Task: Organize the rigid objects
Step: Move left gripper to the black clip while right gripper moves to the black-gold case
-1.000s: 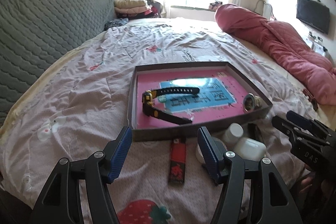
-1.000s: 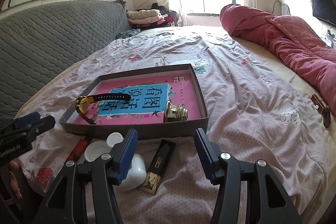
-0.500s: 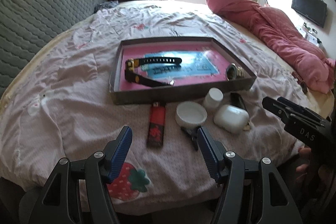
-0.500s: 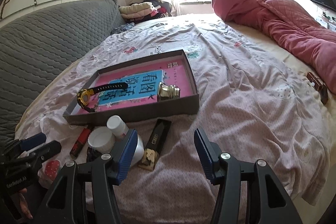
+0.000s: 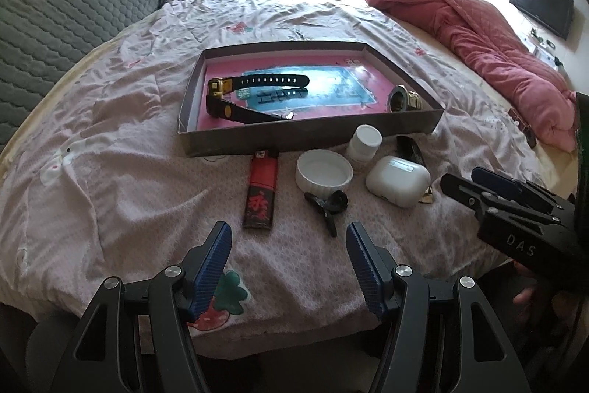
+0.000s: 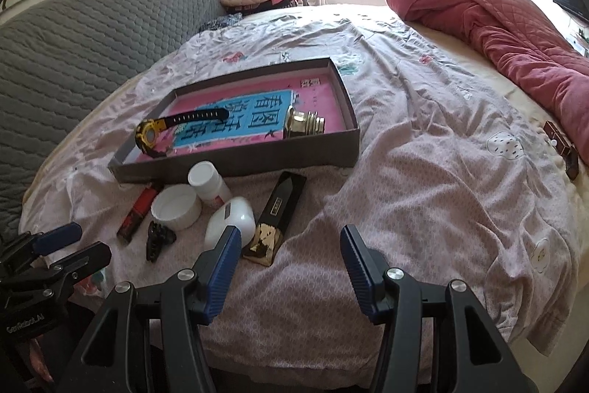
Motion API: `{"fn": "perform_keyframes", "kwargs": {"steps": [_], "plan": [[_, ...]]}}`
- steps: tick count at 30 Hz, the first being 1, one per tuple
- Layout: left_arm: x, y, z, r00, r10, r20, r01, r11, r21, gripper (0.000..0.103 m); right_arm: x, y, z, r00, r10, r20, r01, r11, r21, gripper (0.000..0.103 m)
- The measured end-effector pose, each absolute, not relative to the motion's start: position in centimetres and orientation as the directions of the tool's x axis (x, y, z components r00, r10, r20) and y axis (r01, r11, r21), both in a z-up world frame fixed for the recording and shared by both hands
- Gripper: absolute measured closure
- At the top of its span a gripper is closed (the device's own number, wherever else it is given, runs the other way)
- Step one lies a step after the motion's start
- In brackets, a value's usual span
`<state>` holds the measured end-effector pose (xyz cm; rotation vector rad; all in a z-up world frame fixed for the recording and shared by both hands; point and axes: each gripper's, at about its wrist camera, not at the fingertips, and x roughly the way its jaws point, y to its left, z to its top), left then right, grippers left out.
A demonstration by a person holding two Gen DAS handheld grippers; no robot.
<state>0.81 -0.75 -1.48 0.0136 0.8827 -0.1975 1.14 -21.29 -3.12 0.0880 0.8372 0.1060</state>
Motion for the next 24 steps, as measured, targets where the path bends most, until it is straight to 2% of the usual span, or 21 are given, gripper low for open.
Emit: {"fn": "perform_keyframes", "kwargs": {"steps": [11,24], "plan": [[1.8,-1.2,-2.6,0.59,-0.181,-0.787,0.166,0.981,-0.101,0.037,1.5,-19.7,-5.2,0.593,0.091,-0.8,-0.107,0.994,0.034,0.047],[3.3,-2.3,-3.8,0.575,-0.194,-0.795,0.166,0.979,-0.119,0.037,3.0,-18.9,-5.9,0.604,0.098,-0.791,-0.11,0.993,0.039,0.047]]}}
